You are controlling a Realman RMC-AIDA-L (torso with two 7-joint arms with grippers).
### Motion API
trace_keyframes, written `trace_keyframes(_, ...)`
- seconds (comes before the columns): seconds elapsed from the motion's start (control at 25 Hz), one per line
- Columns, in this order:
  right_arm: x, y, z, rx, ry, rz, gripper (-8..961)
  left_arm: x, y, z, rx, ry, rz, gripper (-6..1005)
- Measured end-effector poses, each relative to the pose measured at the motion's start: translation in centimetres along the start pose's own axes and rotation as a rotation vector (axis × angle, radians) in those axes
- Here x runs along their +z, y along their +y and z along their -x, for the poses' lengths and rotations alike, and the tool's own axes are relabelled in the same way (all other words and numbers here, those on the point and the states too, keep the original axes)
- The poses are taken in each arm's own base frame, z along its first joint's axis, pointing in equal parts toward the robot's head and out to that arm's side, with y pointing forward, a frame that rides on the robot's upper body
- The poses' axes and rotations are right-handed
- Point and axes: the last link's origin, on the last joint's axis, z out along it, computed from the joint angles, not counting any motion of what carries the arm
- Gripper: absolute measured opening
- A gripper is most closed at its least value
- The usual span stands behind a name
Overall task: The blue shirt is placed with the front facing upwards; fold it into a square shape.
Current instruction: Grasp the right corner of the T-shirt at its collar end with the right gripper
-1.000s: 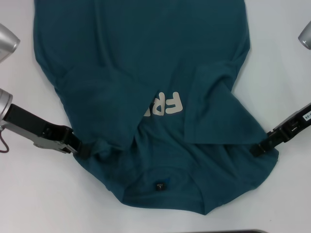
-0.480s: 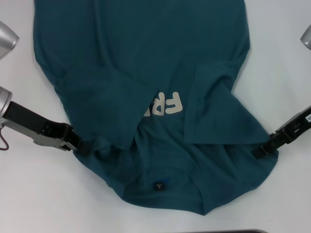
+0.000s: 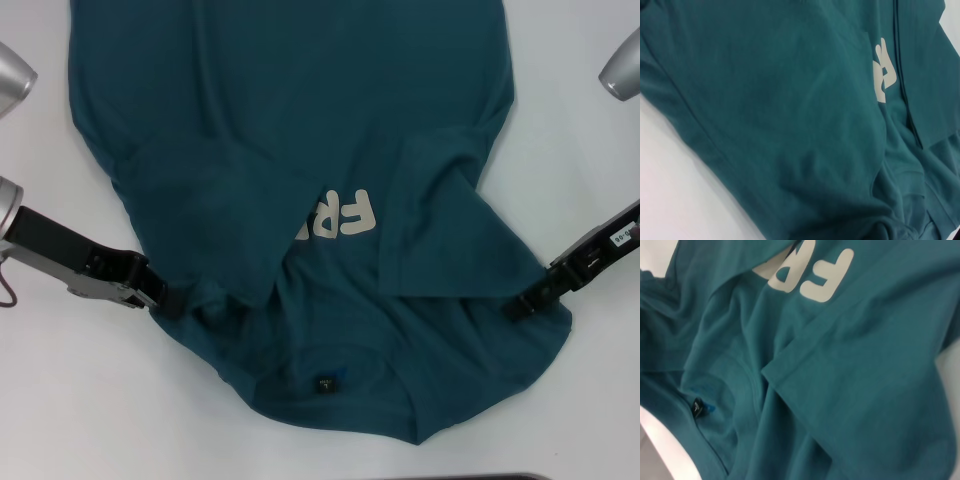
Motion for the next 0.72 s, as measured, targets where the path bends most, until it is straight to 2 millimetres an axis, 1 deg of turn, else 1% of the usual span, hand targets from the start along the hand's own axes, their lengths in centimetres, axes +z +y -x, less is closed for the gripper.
trace_keyframes(0.44,0.07,0.58,-0.92,0.002,0.060,0.046,860,-0.06,-0.04,-0.02,0.001,0.001,-0.002,36)
trace_keyframes(0.72,0.12,0.23,-0.20,-0.002,0.018,0.015,860,-0.09,-0.03,-0.06,0.002,0.002,-0.003,37)
